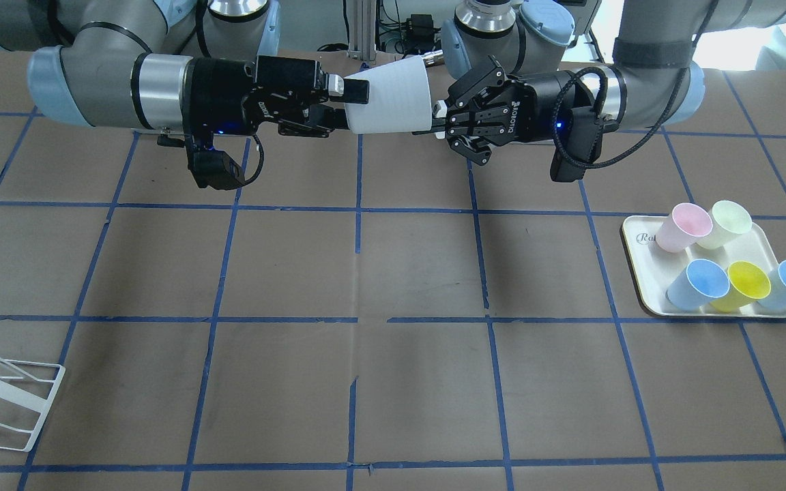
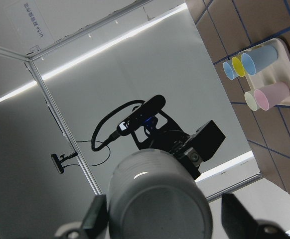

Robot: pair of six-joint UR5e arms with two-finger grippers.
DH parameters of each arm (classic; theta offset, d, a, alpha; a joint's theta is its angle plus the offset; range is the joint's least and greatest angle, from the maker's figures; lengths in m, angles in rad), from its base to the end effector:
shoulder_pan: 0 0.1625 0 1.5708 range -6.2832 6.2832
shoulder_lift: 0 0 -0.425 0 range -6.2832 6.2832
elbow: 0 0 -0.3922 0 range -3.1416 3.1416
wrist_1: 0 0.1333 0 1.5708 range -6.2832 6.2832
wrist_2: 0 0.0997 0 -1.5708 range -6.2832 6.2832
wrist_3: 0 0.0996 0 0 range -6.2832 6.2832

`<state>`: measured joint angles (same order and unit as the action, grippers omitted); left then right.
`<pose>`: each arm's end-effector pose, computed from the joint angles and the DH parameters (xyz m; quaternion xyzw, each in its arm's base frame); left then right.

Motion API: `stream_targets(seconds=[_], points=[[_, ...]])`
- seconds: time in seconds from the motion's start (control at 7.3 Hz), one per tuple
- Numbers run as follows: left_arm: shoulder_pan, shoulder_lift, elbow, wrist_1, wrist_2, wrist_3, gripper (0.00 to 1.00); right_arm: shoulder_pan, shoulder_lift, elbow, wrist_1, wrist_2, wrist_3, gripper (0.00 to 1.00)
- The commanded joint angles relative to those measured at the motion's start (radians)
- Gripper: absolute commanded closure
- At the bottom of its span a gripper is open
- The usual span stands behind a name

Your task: Transfer IKEA cup to right arm and place on rack

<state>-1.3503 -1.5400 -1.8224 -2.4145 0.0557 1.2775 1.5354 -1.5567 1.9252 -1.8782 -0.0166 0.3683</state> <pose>-0.1368 -0.4540 0.4115 -0.0145 -0.7164 0.1331 0.6847 0.2161 -0.4792 0.4384 0.1638 0.6939 0.1376 0.6876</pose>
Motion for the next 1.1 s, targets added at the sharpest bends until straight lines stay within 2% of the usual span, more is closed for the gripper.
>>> stream_targets(seconds=[0.0, 0.14, 0.27, 0.41, 0.82, 0.96], points=[[-0.001, 0.001, -0.002, 0.000, 0.001, -0.001, 0.73, 0.000, 0.001, -0.002, -0.010, 0.000, 0.006, 0.48], [-0.001, 0.004, 0.002, 0.002, 0.001, -0.006, 0.59, 0.000, 0.000, -0.002, -0.012, 0.001, 0.030, 0.48], [-0.001, 0.004, 0.002, 0.002, 0.001, 0.002, 0.24, 0.000, -0.002, -0.002, -0.013, 0.000, 0.035, 0.48], [-0.001, 0.004, 0.003, 0.003, 0.001, 0.009, 0.00, 0.000, -0.002, -0.002, -0.012, 0.001, 0.037, 0.48], [0.037, 0.004, 0.024, -0.064, 0.013, -0.007, 0.00, -0.003, 0.000, -0.005, -0.012, 0.001, 0.044, 0.48], [0.083, 0.004, 0.040, -0.089, 0.032, -0.006, 0.00, -0.006, 0.000, -0.006, -0.013, 0.001, 0.066, 0.48]])
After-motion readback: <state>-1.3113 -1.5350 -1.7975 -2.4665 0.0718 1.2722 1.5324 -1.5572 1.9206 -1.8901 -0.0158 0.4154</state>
